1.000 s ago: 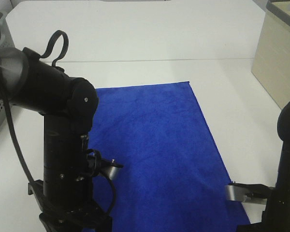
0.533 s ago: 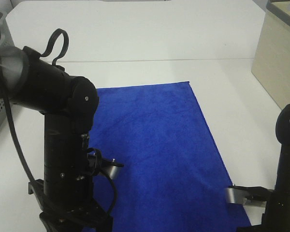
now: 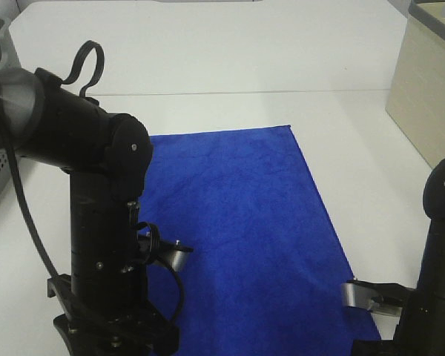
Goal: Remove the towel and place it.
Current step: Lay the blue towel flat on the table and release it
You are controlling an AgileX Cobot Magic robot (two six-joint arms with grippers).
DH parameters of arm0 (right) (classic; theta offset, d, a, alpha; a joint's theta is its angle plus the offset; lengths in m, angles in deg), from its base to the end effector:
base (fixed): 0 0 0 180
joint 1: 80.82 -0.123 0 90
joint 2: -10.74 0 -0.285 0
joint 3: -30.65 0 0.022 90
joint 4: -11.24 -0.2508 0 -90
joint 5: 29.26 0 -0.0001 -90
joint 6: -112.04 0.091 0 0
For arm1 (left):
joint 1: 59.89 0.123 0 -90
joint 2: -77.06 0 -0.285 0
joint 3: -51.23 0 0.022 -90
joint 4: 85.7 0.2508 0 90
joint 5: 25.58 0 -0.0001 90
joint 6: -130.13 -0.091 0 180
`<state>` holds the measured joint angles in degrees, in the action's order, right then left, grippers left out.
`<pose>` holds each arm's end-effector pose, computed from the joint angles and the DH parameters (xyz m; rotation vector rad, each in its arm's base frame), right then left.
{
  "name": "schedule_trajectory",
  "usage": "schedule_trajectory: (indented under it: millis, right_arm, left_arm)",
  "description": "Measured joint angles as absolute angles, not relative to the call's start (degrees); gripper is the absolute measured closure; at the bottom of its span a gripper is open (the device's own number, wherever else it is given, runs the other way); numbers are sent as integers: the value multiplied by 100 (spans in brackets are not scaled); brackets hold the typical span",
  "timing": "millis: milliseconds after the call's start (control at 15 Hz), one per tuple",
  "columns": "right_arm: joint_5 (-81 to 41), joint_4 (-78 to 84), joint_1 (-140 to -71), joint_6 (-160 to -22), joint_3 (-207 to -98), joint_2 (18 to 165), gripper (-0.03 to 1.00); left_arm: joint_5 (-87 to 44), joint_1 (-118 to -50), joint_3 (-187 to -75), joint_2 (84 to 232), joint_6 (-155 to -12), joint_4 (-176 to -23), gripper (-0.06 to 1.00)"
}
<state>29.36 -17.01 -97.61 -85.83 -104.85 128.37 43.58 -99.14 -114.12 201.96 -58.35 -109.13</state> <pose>0.1611 0.0871 0.0775 0.2290 -2.4118 -0.4022 0.2141 -0.2186 0.1050 -0.7428 -2.4553 0.2565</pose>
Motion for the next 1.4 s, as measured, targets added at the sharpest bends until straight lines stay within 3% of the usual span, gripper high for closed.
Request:
schedule_trajectory:
  millis: [200,667,1133,1400]
  right_arm:
    - [3056,-1712,-9761,-8583,-10490,12837,32]
    - [3950,-1283,-9761,-8131,-12227,11926,31]
    - [4030,-263,-9686,-7317,-15338,12143,33]
    - [4036,-939,-8958,-7489,-16959,13244,34]
  left_arm:
    - [4375,-9914,-11612,20196,-5737,-10982,40]
    - [4392,-9713,-12632,19817,-5256,-10563,40]
    - [4398,-7903,-14019,19754,-5142,-10225,40]
    - [4232,-7118,-14511,19754,-5348,-10134,40]
